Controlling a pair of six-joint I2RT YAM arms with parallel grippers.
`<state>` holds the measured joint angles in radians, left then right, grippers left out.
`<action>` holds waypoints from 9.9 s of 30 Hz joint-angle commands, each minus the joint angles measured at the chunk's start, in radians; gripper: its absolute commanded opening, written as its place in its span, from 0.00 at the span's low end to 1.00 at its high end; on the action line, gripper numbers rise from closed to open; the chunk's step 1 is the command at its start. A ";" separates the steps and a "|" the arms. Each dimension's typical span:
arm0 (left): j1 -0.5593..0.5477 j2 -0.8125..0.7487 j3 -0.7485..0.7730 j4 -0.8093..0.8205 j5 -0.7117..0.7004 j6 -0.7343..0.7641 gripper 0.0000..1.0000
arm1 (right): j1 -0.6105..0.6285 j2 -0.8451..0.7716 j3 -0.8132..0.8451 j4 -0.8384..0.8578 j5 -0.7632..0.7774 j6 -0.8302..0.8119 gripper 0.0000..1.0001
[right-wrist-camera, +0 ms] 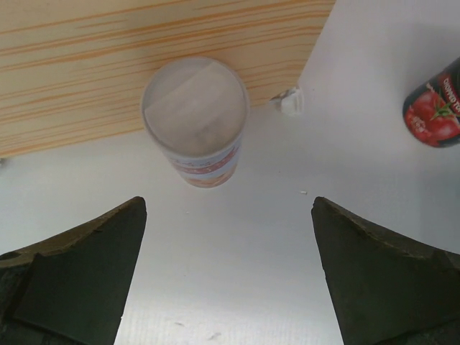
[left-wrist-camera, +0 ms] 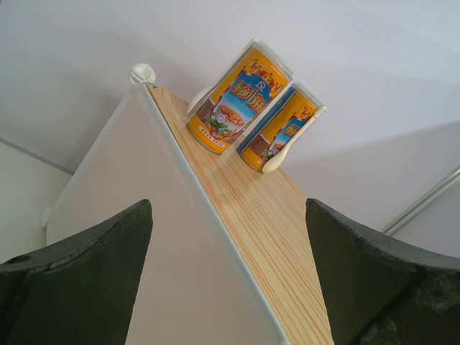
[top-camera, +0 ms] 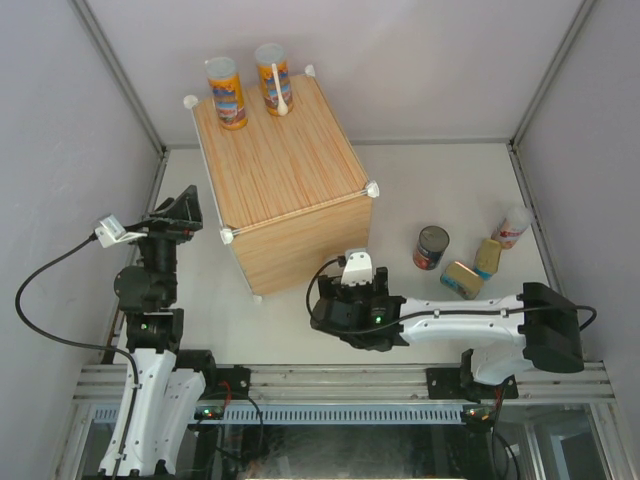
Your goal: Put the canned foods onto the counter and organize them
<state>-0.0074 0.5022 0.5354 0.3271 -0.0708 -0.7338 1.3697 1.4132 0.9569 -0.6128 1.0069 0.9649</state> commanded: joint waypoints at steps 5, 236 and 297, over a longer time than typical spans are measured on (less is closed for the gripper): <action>0.008 0.004 -0.012 0.023 0.020 -0.008 0.91 | -0.048 0.019 -0.008 0.189 0.032 -0.237 0.96; 0.025 0.032 -0.003 0.035 0.061 -0.003 0.91 | -0.354 0.462 0.892 1.058 -0.554 -1.088 0.95; 0.038 0.098 -0.015 0.079 0.110 -0.074 0.91 | -1.506 -0.184 -0.196 0.435 -0.254 -0.273 0.99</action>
<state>0.0265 0.5964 0.5354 0.3584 0.0128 -0.8017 -0.1192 1.1461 0.7101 -0.2756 0.7364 0.6674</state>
